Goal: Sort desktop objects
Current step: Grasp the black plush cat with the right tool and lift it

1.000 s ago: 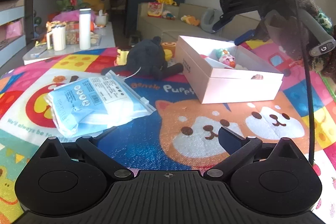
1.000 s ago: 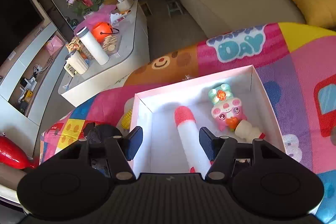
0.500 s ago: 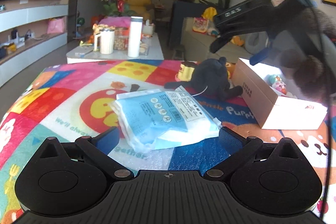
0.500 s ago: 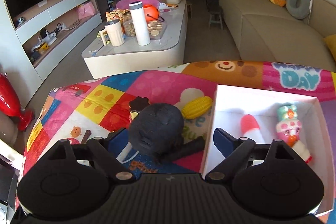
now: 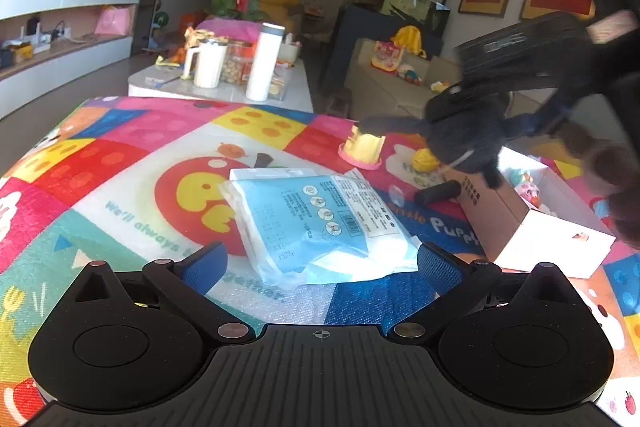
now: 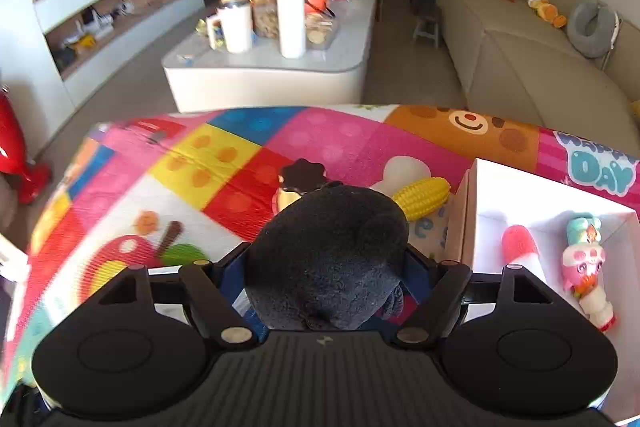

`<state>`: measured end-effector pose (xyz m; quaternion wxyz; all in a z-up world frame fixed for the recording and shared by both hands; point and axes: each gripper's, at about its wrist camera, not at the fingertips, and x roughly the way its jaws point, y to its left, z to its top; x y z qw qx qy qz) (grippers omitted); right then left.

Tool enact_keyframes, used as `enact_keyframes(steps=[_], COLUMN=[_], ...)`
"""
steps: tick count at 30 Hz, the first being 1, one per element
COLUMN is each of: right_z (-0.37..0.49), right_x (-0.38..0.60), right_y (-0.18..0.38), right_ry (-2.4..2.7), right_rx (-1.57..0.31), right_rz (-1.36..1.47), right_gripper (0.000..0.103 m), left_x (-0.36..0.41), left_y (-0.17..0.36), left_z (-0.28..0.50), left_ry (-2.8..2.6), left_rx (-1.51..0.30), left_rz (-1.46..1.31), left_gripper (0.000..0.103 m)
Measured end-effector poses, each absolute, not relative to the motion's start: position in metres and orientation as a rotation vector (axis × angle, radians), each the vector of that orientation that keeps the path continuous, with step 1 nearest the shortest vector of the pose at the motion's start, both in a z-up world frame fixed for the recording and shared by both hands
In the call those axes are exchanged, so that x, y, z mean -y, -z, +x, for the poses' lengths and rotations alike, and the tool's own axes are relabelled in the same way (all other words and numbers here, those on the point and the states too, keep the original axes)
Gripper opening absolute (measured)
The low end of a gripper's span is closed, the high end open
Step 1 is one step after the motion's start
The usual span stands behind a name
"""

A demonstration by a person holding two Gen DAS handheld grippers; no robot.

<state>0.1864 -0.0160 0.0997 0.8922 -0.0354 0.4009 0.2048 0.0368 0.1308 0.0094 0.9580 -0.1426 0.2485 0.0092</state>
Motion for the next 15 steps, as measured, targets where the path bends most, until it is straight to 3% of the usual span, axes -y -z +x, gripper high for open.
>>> enact_keyframes(steps=[4, 15], right_z=[0.117, 0.038], right_x=[0.077, 0.201], right_y=[-0.118, -0.033], right_ry=[-0.538, -0.389], right_rx=[-0.788, -0.894], right_rz=[0.035, 0.236], right_gripper=[0.079, 0.082], left_x=[-0.131, -0.08], left_y=[-0.011, -0.042], left_z=[0.035, 0.027], left_ry=[-0.028, 0.077], left_rx=[-0.498, -0.478], left_rz=[-0.294, -0.208], left_gripper=[0.103, 0.103])
